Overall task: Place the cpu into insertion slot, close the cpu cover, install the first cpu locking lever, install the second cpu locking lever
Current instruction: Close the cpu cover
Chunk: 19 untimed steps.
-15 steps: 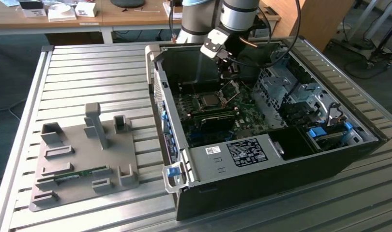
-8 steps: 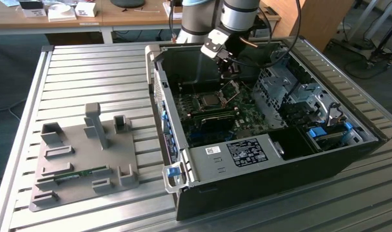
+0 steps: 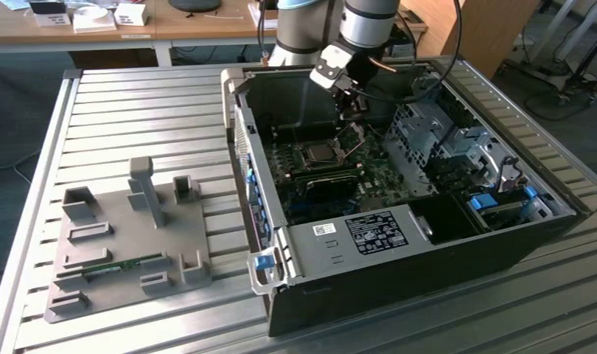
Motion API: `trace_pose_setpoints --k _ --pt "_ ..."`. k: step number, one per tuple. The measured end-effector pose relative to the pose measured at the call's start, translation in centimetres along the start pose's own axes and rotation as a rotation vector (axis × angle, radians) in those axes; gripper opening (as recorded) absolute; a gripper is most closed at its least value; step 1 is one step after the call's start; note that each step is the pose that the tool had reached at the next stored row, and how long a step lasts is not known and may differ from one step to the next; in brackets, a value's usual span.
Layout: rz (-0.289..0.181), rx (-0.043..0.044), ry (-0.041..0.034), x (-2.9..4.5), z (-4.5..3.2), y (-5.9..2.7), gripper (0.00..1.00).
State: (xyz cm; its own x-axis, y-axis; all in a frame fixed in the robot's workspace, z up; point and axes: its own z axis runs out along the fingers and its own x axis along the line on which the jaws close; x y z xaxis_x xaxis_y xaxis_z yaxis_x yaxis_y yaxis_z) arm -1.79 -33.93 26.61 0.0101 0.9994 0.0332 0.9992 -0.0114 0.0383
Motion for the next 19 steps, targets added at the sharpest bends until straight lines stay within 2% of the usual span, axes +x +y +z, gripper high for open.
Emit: trace_pose_setpoints --k 7,19 --pt "0.000 0.0000 -0.0001 0.01 0.12 0.91 0.11" --pt "0.000 0.0001 -0.0002 0.07 0.29 3.09 0.11"
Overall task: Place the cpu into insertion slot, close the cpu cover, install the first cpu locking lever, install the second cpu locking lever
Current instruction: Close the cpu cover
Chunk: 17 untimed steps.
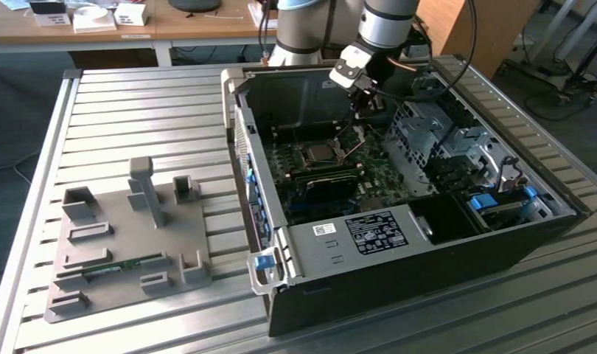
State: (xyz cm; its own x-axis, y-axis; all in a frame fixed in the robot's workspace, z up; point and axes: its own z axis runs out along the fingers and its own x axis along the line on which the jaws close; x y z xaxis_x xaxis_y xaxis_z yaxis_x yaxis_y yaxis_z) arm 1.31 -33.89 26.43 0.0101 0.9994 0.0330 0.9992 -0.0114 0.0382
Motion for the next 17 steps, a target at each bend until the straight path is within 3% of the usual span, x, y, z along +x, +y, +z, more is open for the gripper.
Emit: trace_pose_setpoints --k 17 --pt "0.000 -0.0001 0.0002 0.07 0.26 3.17 0.11"
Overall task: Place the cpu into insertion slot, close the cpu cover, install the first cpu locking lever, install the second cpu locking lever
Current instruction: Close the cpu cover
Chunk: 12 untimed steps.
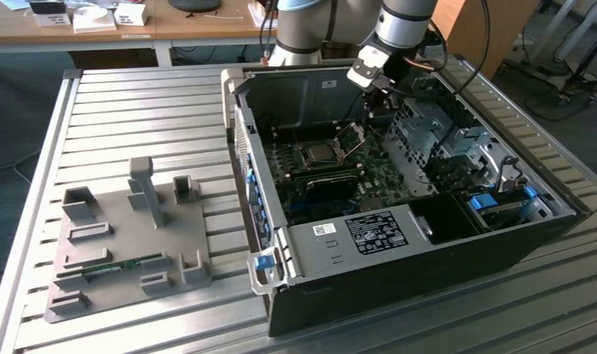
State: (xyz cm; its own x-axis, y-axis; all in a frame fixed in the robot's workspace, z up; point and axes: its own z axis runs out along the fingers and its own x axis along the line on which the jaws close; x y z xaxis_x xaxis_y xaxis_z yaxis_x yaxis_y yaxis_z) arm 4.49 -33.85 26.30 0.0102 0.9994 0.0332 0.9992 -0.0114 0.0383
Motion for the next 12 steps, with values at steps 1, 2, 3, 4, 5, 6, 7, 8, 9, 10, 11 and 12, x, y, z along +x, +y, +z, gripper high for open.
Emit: trace_pose_setpoints --k 1,2,3,4,5,6,7,8,9,10,11,12 --pt "0.000 0.0000 0.0000 0.01 0.01 0.16 0.11" --pt "0.000 0.0000 0.0000 0.01 0.02 0.30 0.11" --pt "0.000 0.0000 -0.0001 0.01 0.03 0.39 0.11" --pt "0.000 0.0000 0.0000 0.01 0.05 0.47 0.11" --pt "0.000 0.0000 0.0000 0.01 0.10 0.51 0.11" --pt "0.000 0.0000 0.0000 0.01 0.16 0.52 0.11" --pt "0.000 0.0000 -0.0001 0.00 0.25 0.53 0.11" --pt "0.000 0.0000 -0.0001 0.00 0.34 0.54 0.11" --pt "0.000 0.0000 -0.0001 0.00 0.43 0.54 0.11" --pt "0.000 -0.0001 0.0000 0.00 0.54 0.54 0.11" --pt "0.000 -0.0001 0.0000 -0.01 0.65 0.54 0.11" --pt "0.000 -0.0002 0.0001 -0.01 0.80 0.53 0.11"
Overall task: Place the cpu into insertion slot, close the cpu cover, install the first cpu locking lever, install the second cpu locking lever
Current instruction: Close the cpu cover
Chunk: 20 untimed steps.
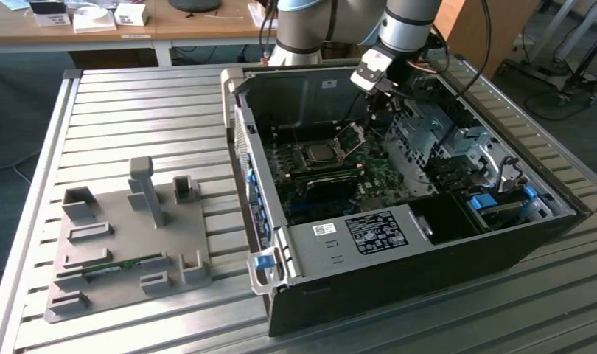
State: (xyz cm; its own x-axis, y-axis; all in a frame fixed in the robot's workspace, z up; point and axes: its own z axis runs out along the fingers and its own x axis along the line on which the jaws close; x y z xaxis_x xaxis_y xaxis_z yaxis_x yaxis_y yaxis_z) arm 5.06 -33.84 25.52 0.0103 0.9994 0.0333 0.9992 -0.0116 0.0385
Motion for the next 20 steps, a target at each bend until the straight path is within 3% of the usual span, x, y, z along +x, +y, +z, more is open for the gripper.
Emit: trace_pose_setpoints --k 12,20 --pt "0.001 -0.0023 -0.0002 -0.05 1.33 -0.05 0.11" --pt "0.001 -0.0033 0.0000 -0.05 1.40 -0.11 0.11"
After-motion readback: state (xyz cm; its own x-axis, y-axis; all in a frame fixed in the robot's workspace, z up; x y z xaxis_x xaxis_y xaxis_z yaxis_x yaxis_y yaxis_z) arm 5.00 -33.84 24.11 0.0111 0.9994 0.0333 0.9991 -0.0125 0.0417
